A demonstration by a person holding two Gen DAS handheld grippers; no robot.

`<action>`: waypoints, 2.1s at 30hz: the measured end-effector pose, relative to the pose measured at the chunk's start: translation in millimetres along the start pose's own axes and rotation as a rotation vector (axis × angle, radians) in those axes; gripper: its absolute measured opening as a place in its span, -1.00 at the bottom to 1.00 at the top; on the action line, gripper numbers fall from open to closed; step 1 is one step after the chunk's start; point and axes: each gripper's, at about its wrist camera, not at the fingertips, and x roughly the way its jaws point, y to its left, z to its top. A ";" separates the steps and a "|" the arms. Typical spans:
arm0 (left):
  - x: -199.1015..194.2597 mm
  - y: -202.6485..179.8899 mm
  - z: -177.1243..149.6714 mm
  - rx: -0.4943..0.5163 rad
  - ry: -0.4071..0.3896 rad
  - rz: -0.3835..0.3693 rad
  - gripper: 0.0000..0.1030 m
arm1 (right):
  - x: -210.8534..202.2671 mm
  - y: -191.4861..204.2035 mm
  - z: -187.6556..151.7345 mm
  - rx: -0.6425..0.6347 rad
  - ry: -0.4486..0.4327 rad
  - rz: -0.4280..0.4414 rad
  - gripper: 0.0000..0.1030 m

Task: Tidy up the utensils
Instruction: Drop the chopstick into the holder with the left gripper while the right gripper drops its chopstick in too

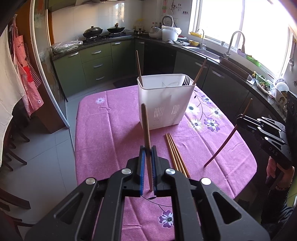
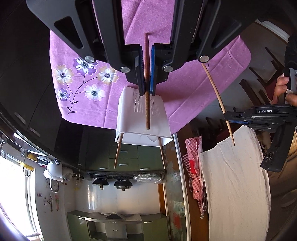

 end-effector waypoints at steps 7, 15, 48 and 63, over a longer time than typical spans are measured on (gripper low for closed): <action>-0.7 -3.2 6.7 0.000 0.016 -0.023 -0.88 | -4.5 -1.3 -3.1 0.014 -0.007 0.012 -0.87; -20.9 -10.2 43.6 0.021 -0.024 -0.027 -0.88 | -3.3 -7.4 -5.9 0.025 -0.013 0.030 -0.87; 57.6 -8.4 185.5 0.010 -0.010 0.008 -0.64 | -8.0 -29.0 -0.1 0.071 -0.043 0.095 -0.87; -23.9 2.4 102.3 0.034 -0.176 0.019 0.44 | -47.1 -8.9 140.2 0.011 -0.371 0.096 -0.87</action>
